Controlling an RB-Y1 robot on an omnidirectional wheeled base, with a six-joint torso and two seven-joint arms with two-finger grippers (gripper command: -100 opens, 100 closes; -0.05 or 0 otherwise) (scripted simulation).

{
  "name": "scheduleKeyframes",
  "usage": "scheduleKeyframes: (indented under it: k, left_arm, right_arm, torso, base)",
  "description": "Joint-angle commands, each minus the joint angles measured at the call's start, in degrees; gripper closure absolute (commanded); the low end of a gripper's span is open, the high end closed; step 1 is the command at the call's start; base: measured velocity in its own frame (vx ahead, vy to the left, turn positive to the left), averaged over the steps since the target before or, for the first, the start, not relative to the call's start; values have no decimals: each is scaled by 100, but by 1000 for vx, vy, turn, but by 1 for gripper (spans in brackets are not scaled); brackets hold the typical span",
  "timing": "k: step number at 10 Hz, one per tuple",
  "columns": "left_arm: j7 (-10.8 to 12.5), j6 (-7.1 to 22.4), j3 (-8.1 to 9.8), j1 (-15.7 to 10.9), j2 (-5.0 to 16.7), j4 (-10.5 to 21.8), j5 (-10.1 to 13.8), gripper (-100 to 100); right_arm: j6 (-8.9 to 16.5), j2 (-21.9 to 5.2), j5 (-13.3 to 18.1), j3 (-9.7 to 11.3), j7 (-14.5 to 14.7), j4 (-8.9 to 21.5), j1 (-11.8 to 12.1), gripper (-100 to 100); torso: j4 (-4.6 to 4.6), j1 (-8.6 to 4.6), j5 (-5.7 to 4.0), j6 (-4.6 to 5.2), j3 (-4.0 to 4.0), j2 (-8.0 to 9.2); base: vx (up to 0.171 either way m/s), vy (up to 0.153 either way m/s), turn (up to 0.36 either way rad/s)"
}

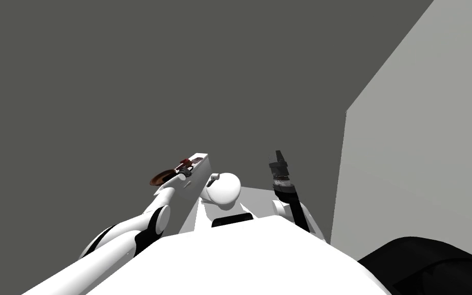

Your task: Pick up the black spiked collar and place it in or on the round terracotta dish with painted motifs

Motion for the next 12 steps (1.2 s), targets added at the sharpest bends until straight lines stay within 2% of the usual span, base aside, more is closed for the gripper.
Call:
scheduleKeyframes:
  k: [1, 2, 3, 4, 5, 6, 8, 9, 10, 12]
  left_arm:
    - [-216, -1, -6, -6, 26, 19, 286, -100]
    - [-216, -1, -6, -6, 26, 19, 342, -100]
    - [-482, 74, -38, 126, 117, -82, 568, -100]
    - [-645, 74, -38, 126, 117, -82, 823, -100]
    - [-676, 74, -38, 126, 117, -82, 894, -100]
    - [-913, 149, -70, 258, 209, -183, 1105, -100]
    - [-1136, 149, -70, 258, 209, -183, 1371, -100]
    - [-1136, 149, -70, 258, 209, -183, 1447, -100]
    - [-1398, 224, -102, 391, 300, -283, 1659, -100]
    - [-1596, 224, -102, 391, 300, -283, 1999, -100]
  right_arm:
    - [0, 0, 0, 0, 0, 0, 0, 0]
    - [0, 0, 0, 0, 0, 0, 0, 0]
    - [0, 0, 0, 0, 0, 0, -1, 0]
    - [0, 0, 0, 0, 0, 0, 0, 0]
    - [0, 0, 0, 0, 0, 0, 0, 0]
    - [0, 0, 0, 0, 0, 0, 0, 0]
    - [0, 0, 0, 0, 0, 0, 0, 0]
    - [0, 0, 0, 0, 0, 0, 0, 0]
    - [0, 0, 0, 0, 0, 0, -1, 0]
    - [0, 0, 0, 0, 0, 0, 0, 0]
  torso:
    - [0, 0, 0, 0, 0, 0]
    - [1, 7, 2, 4, 2, 3]
    - [3, 14, 3, 4, 5, 9]
    - [1, 11, 2, -2, 1, 1]
    - [0, 12, 0, -3, -4, -7]
    - [1, 15, 1, -1, -2, -3]
    - [-1, 13, 1, 1, -8, -14]
    - [0, 19, 3, 3, -6, -10]
    - [1, 26, 4, 4, -2, -3]
    - [-1, 14, 2, 4, -9, -16]
  base:
    - [24, -24, 6]
    - [0, 0, 0]
    - [38, -29, 49]
    - [54, -43, 34]
    - [27, -29, 6]
    - [49, -49, 45]
    - [40, -36, 23]
    - [-2, -7, -9]
    - [31, -36, 51]
    - [40, -39, 17]
